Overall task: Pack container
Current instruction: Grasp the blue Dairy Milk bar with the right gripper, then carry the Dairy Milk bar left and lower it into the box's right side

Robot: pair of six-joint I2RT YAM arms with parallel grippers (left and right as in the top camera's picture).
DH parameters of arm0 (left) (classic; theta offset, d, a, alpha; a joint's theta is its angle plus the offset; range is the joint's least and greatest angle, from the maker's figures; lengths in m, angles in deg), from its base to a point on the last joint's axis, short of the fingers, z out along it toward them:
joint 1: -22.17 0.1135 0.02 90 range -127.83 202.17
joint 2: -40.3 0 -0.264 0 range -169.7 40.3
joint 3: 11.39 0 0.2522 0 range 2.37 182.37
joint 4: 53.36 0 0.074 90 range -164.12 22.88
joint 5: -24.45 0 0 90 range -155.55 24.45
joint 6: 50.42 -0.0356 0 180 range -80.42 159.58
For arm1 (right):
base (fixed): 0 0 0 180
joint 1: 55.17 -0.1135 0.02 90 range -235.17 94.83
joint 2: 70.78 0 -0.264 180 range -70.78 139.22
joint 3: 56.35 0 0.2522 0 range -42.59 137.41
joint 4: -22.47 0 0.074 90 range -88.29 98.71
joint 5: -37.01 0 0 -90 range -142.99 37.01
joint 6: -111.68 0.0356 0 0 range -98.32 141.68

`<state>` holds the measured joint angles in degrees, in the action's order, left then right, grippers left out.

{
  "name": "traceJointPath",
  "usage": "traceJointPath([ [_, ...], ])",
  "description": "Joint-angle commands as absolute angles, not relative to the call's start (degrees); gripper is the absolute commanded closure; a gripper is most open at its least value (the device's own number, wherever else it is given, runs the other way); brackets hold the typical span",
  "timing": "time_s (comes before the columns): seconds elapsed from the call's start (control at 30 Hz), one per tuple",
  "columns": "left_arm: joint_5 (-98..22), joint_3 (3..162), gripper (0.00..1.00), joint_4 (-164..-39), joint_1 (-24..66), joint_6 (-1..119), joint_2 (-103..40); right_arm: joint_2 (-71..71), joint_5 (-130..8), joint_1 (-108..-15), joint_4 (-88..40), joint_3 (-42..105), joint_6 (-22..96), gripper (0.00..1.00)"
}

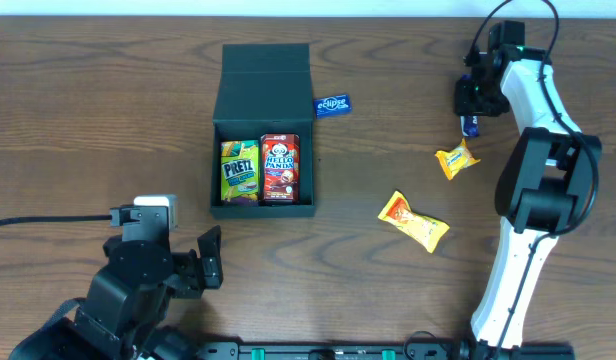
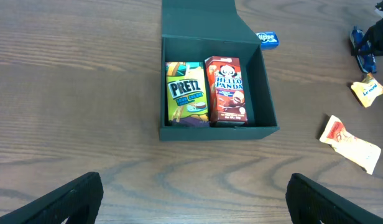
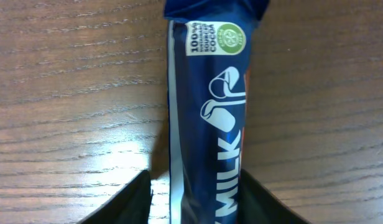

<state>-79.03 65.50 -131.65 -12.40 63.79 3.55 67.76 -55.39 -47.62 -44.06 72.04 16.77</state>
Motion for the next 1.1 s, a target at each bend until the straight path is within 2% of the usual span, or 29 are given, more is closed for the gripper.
traceJointPath([
  [0.0, -79.0, 65.9, 0.05, -131.9, -12.4, 64.4, 3.7, 68.2, -56.3, -47.3, -43.9, 71.9, 16.9, 0.7],
  [0.13, -79.0, 65.9, 0.05, -131.9, -12.4, 64.4, 3.7, 68.2, -56.3, -47.3, -43.9, 71.9, 17.6, 0.83],
  [0.37, -79.0, 65.9, 0.05, -131.9, -12.4, 64.4, 3.7, 68.2, -56.3, -47.3, -44.2, 72.0, 20.2, 0.97],
  [0.73, -79.0, 65.9, 0.05, -131.9, -12.4, 64.4, 3.7, 59.1, -61.0, -48.1, -47.7, 75.9, 24.9, 0.99],
  [1.07, -79.1, 65.9, 0.05, -131.9, -12.4, 64.4, 3.7, 46.4, -61.4, -53.8, -50.5, 75.9, 28.6, 0.99],
])
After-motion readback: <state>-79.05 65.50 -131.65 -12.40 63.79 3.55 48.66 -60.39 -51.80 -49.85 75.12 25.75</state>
